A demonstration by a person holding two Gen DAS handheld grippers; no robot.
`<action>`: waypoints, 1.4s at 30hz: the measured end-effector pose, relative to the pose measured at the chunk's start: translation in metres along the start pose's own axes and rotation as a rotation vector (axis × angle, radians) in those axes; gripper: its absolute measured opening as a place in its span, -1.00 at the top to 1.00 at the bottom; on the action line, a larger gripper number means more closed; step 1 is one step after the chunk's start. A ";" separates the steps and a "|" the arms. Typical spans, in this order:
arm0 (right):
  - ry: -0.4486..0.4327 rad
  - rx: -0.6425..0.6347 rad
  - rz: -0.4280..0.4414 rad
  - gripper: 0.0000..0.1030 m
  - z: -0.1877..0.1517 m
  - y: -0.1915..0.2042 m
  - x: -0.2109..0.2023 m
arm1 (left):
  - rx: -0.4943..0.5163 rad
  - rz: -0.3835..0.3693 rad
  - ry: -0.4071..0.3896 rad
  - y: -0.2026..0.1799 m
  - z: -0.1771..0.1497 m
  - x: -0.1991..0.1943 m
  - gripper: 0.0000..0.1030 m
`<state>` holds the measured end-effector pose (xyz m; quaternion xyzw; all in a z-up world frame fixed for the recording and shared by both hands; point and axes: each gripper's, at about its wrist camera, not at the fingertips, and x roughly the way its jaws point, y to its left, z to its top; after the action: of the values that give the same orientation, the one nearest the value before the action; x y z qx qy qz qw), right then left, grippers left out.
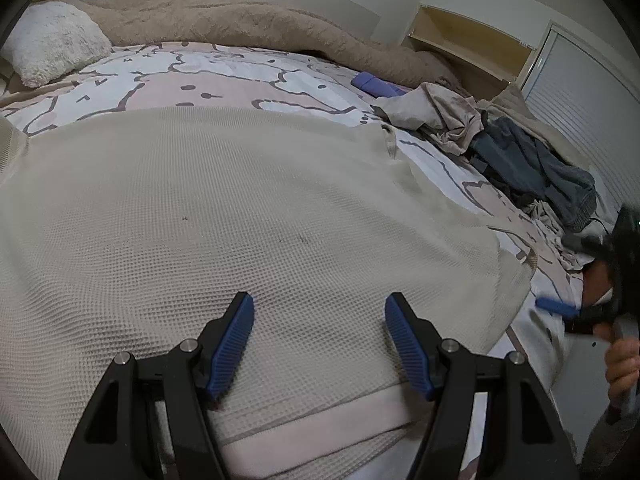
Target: Fold clothes
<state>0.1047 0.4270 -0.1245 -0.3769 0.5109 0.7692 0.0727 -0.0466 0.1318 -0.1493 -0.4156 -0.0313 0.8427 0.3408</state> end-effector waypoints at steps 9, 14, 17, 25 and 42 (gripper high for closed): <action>0.004 -0.011 0.046 -0.75 0.009 -0.010 0.023 | 0.255 0.016 -0.153 -0.068 -0.002 -0.038 -0.32; 0.036 -0.132 0.010 -0.75 0.023 0.005 0.046 | 0.461 -0.022 -0.146 -0.118 -0.018 -0.031 -0.33; 0.086 -0.225 -0.011 -0.75 0.029 0.019 0.058 | 0.597 0.017 -0.118 -0.140 -0.031 -0.016 -0.33; 0.235 -0.224 0.025 0.41 0.045 0.032 0.064 | 0.793 0.069 -0.015 -0.171 -0.043 0.019 -0.33; 0.348 -0.119 0.150 0.50 0.060 0.050 0.055 | 0.936 0.238 -0.117 -0.200 -0.004 0.047 -0.33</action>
<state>0.0106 0.4392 -0.1129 -0.4688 0.4958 0.7246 -0.0967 0.0460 0.3120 -0.1171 -0.1702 0.3798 0.8214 0.3900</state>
